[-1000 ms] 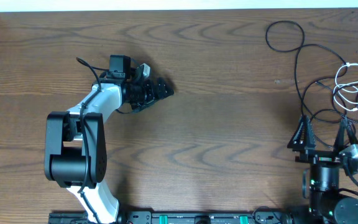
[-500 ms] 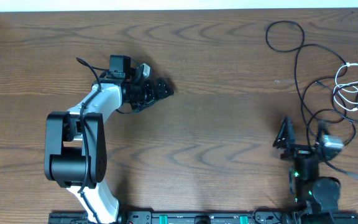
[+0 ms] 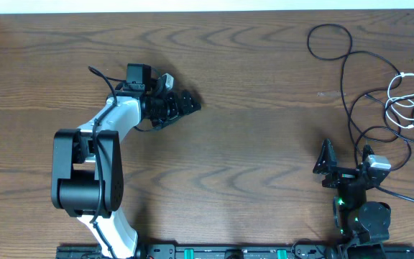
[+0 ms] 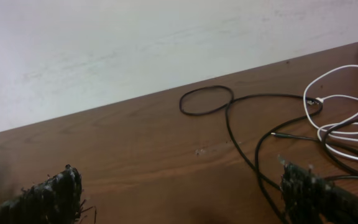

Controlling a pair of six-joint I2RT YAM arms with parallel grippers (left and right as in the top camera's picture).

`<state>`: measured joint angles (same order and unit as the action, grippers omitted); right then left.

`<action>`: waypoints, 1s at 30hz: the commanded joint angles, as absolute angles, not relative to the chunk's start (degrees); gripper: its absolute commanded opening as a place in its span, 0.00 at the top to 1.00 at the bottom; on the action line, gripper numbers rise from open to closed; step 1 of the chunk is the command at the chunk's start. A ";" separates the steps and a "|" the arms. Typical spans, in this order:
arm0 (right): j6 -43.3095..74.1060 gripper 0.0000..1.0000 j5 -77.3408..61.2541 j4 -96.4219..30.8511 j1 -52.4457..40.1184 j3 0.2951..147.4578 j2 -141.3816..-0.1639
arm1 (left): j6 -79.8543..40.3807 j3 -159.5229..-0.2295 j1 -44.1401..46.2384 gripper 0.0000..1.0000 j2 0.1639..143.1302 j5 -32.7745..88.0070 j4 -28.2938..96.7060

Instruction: Untangle cables

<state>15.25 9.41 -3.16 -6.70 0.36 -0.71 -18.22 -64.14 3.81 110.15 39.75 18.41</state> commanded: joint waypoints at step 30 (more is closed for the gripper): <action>-7.79 0.01 7.14 -3.70 -8.84 0.30 -0.25 | -18.33 -63.22 3.84 0.03 111.02 38.06 19.16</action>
<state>-6.33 7.46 -3.36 -8.38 0.36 -0.71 -18.20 -64.14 3.81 110.15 39.75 18.41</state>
